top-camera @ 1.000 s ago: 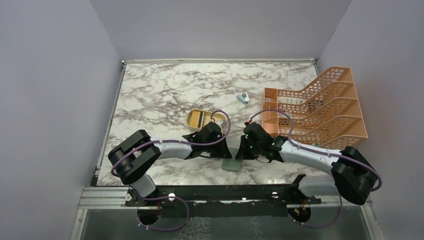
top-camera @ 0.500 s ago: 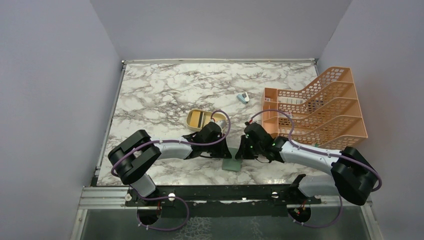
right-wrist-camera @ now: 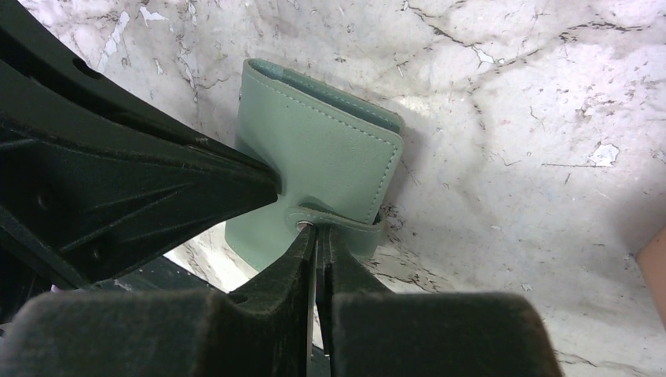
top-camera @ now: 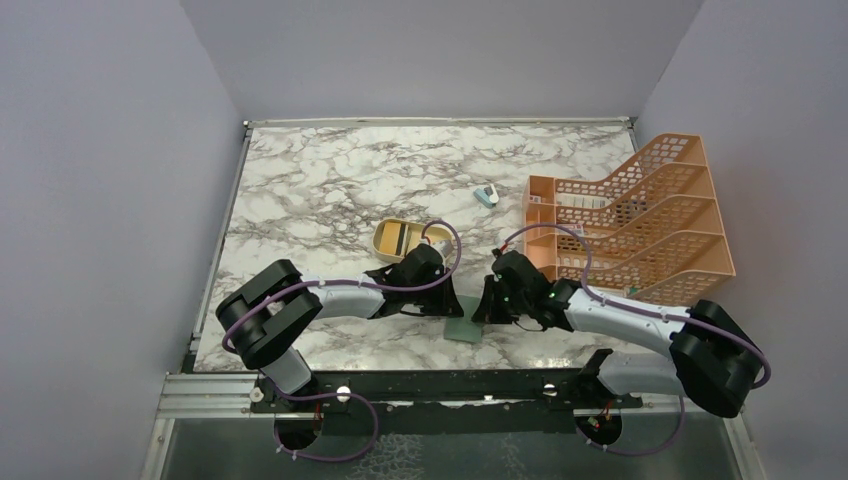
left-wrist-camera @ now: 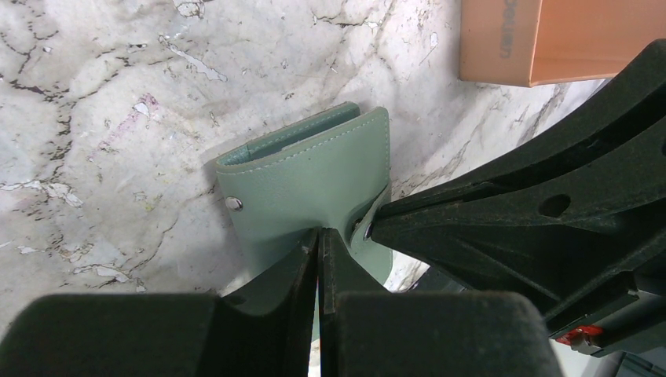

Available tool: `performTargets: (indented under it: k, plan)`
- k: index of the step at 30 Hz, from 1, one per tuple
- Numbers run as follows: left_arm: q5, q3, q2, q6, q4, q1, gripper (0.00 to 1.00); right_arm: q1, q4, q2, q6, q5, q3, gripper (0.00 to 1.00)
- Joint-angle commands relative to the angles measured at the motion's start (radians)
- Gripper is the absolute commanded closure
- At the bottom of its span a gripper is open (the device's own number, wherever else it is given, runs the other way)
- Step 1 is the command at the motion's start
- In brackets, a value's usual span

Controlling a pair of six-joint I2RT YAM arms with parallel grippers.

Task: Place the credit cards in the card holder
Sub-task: Close the card holder at the center of the board.

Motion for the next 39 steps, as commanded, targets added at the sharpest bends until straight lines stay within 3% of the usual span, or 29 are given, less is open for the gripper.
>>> performTargets:
  k: [1,19,30,34,39]
  plan:
    - [-0.015,-0.028,0.022,-0.004,-0.039,-0.018,0.92,0.007,0.004,0.028,-0.005,-0.013,-0.006,0.94]
    - [-0.006,-0.042,0.006,-0.007,-0.011,-0.024,0.92,0.008,-0.133,0.248,0.015,-0.050,0.104,0.95]
    - [0.011,-0.068,-0.002,-0.007,0.039,-0.024,0.91,0.008,-0.294,0.370,-0.016,0.056,0.186,0.95]
    - [0.008,-0.051,-0.012,0.000,0.021,-0.024,0.92,0.008,-0.297,0.346,-0.023,0.055,0.204,0.96]
    - [-0.087,0.001,-0.102,0.032,-0.095,-0.024,0.79,0.008,-0.319,0.247,-0.038,0.058,0.279,0.91]
